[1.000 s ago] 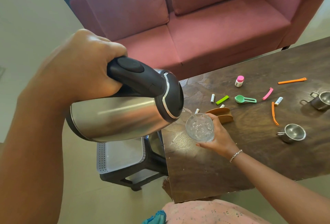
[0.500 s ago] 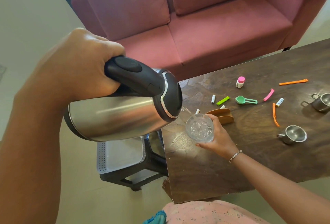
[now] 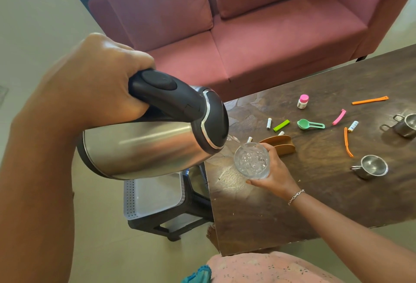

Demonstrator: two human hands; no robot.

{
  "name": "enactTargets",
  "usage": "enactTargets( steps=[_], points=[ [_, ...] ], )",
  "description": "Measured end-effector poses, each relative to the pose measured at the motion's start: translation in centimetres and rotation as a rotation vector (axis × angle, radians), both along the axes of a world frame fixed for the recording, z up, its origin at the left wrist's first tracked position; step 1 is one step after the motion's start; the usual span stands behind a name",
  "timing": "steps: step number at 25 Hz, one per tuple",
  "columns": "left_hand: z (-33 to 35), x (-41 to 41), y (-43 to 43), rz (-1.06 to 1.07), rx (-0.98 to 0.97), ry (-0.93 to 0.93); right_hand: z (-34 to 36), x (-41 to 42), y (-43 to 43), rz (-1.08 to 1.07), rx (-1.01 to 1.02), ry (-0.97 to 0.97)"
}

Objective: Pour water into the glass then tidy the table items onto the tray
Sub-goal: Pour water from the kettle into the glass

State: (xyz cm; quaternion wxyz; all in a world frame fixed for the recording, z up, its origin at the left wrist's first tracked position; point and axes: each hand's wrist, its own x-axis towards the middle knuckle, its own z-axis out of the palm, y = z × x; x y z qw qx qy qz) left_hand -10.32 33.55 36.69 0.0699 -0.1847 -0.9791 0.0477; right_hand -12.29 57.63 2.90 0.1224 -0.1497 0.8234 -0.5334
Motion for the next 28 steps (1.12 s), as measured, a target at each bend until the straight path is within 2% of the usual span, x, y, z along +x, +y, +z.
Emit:
enactTargets(
  steps=[17, 28],
  points=[
    [-0.4, -0.2, 0.1, 0.009, 0.035, -0.012, 0.7, 0.1, -0.9, 0.014, -0.061, -0.011],
    [-0.7, -0.3, -0.7, 0.088, 0.033, 0.011, 0.8, 0.2, -1.0, 0.017, -0.058, 0.006]
  ],
)
